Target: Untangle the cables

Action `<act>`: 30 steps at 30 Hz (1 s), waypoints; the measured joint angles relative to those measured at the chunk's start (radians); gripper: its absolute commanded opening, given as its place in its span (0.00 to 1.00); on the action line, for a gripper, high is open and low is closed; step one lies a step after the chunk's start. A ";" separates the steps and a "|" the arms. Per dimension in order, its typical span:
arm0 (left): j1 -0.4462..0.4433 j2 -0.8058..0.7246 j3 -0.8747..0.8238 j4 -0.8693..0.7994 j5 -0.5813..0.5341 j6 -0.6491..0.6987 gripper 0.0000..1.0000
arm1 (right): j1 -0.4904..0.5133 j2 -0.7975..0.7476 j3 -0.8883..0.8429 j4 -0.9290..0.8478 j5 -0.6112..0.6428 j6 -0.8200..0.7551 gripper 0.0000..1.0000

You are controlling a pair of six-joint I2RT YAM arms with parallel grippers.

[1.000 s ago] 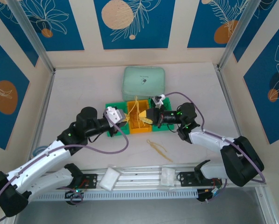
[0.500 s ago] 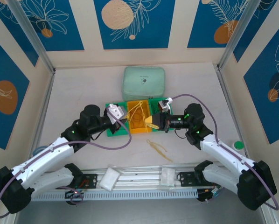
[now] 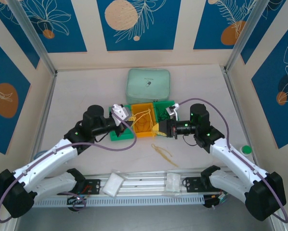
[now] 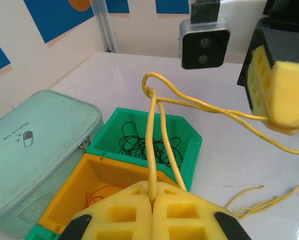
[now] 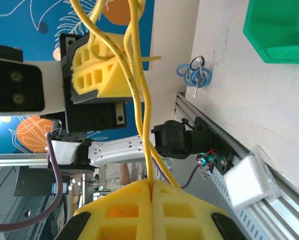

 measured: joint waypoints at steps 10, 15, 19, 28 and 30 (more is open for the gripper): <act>0.000 0.002 0.053 -0.091 0.084 0.024 0.00 | -0.178 -0.019 -0.053 0.184 -0.117 0.154 0.00; 0.000 0.003 0.053 -0.130 0.109 0.043 0.00 | -0.203 0.036 -0.051 0.308 -0.212 0.261 0.00; 0.000 0.003 0.053 -0.137 0.135 0.046 0.00 | -0.204 0.065 -0.037 0.304 -0.247 0.275 0.00; 0.001 0.000 0.053 -0.100 0.172 0.046 0.00 | -0.205 0.165 -0.059 0.487 -0.292 0.447 0.00; 0.002 0.000 0.050 -0.085 0.171 0.047 0.00 | -0.206 0.215 -0.089 0.620 -0.299 0.546 0.00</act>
